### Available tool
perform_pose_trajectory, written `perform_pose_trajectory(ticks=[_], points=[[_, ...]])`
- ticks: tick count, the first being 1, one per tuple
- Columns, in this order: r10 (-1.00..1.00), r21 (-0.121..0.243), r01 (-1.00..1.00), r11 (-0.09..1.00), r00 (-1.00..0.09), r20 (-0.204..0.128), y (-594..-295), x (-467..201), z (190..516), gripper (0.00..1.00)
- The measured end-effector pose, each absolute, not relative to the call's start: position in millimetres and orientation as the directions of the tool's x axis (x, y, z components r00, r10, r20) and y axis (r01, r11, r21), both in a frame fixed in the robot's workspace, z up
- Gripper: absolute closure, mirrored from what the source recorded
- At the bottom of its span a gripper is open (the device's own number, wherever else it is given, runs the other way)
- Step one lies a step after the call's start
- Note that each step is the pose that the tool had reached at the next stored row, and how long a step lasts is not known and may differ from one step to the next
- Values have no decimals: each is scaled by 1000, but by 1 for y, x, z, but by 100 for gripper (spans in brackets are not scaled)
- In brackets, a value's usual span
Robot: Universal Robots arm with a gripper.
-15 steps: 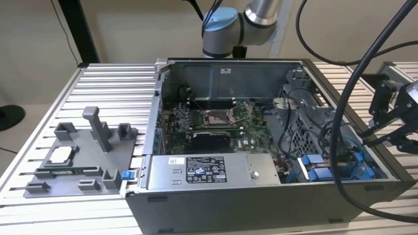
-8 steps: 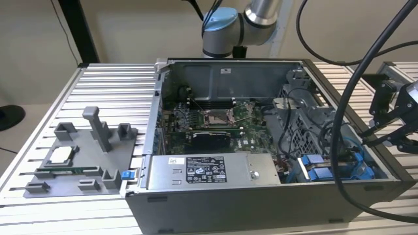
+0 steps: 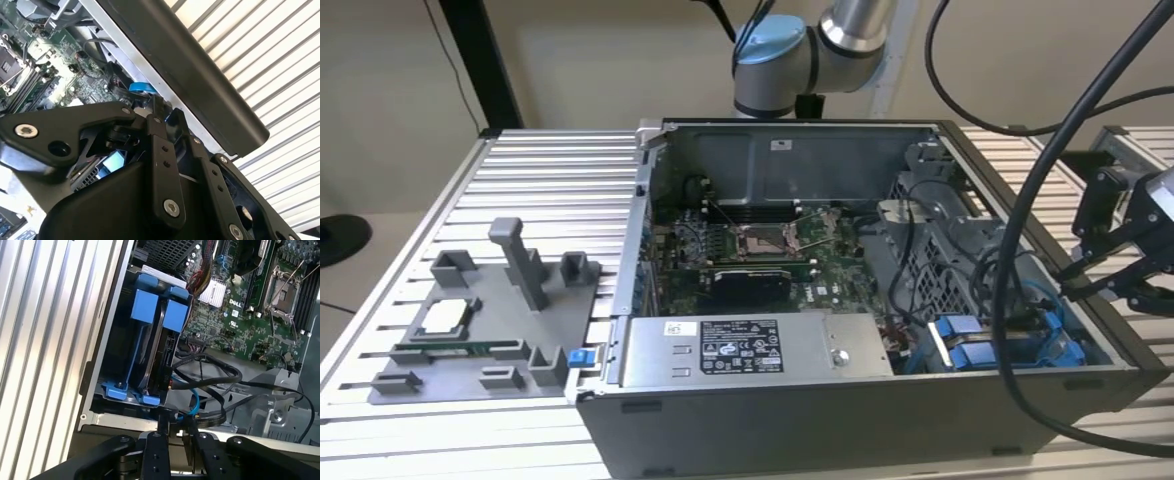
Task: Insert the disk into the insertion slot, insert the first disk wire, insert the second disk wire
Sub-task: 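Insert the second disk wire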
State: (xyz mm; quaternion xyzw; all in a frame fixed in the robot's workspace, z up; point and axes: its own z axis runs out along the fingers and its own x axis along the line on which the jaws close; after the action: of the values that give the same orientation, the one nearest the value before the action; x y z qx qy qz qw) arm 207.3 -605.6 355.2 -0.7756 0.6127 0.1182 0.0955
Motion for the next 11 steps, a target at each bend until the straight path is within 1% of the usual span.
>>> perform_pose_trajectory(ticks=[1,11], points=[[-929,-4,-974,-225,216,-301,-606,207,355,100],[-938,-1,-984,-180,172,-302,-606,207,355,100]])
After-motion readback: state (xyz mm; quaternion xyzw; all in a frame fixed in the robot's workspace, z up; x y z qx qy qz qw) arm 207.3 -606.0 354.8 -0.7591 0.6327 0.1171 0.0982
